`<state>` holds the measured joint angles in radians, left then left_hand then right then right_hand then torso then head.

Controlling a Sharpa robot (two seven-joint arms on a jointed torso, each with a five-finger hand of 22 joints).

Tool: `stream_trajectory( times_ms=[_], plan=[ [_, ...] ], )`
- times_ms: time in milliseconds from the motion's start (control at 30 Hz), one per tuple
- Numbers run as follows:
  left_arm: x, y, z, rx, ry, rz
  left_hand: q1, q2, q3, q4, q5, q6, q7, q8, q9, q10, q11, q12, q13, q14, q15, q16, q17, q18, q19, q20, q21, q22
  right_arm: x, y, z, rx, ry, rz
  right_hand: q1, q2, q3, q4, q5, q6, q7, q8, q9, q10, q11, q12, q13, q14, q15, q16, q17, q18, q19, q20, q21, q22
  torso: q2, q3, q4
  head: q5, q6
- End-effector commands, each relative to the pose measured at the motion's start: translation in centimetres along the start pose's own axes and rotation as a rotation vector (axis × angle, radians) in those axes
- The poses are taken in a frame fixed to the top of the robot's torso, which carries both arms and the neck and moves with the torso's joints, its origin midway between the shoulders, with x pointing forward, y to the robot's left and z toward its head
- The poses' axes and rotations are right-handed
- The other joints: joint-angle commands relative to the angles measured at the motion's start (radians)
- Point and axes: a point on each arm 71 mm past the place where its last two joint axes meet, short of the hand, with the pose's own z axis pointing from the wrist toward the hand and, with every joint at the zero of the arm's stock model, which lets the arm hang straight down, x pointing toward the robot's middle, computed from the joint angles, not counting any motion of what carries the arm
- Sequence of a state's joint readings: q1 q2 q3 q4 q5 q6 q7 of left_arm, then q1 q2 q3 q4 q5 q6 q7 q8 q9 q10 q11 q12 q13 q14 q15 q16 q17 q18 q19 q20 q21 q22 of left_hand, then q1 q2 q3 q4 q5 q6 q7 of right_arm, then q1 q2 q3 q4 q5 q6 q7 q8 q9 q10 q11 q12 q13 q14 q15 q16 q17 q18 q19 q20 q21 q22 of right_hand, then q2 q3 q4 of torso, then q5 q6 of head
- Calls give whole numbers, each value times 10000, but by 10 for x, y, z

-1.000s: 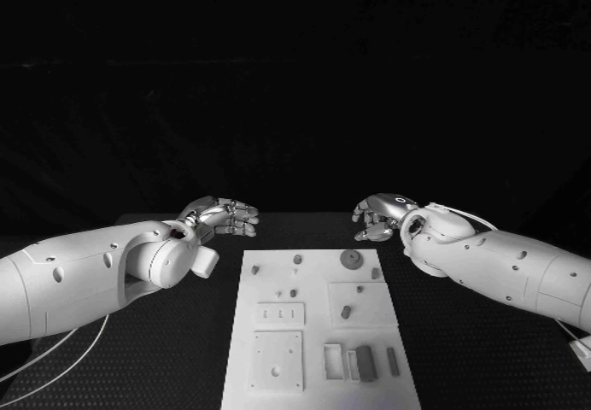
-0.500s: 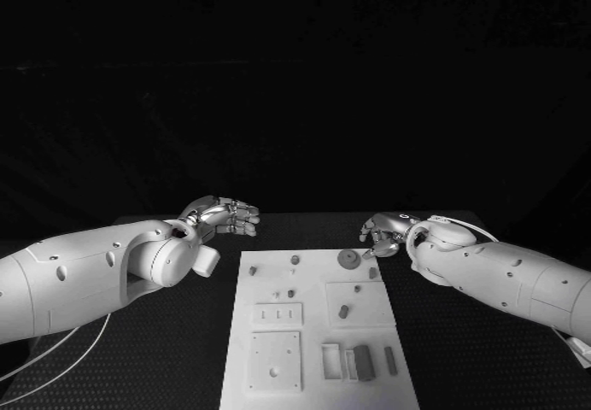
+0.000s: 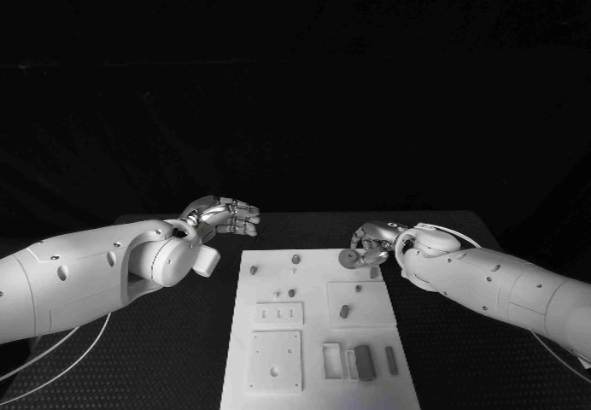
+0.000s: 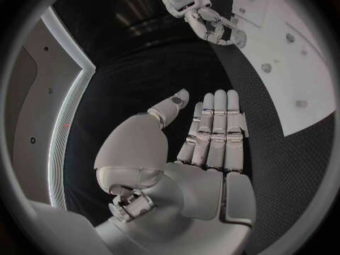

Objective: Assemble the parts on the task board

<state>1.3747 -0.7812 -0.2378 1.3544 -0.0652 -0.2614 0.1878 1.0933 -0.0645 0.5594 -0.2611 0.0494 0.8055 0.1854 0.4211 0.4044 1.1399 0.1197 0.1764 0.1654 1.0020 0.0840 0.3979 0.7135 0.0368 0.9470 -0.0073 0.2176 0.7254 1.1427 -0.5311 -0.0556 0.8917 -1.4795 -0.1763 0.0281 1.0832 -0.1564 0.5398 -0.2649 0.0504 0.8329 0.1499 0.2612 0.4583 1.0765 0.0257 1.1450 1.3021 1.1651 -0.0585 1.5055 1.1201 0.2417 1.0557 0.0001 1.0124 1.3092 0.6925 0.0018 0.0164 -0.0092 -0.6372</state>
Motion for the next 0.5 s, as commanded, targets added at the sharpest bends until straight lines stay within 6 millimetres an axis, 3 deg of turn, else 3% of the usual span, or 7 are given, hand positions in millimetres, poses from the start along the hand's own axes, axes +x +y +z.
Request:
stream_trajectory(
  times_ms=[33,500],
  plan=[
    [4,-2,0,165,246,11,-28,-7,1,37,10,-49,19,-52,10,23,41,-69,14,19,48,-67,12,-79,-38,-36,-70,10,1,-1,1,-88,-40,2,-81,11,29,59,0,-14,82,-42,-10,-408,213,70,-18,44,2,58,-31,201,-6,-65,59,179,10,-11,23,-22,-8],
    [6,-3,-2,175,316,17,-33,-11,-4,39,10,-52,21,-55,13,24,42,-78,17,21,50,-80,25,-80,-38,-35,-76,14,5,5,7,-114,74,-16,-135,241,49,54,0,31,106,-7,-12,-475,237,172,-172,-62,28,104,-193,201,-45,-74,76,170,6,-12,10,29,-80]
  ],
)
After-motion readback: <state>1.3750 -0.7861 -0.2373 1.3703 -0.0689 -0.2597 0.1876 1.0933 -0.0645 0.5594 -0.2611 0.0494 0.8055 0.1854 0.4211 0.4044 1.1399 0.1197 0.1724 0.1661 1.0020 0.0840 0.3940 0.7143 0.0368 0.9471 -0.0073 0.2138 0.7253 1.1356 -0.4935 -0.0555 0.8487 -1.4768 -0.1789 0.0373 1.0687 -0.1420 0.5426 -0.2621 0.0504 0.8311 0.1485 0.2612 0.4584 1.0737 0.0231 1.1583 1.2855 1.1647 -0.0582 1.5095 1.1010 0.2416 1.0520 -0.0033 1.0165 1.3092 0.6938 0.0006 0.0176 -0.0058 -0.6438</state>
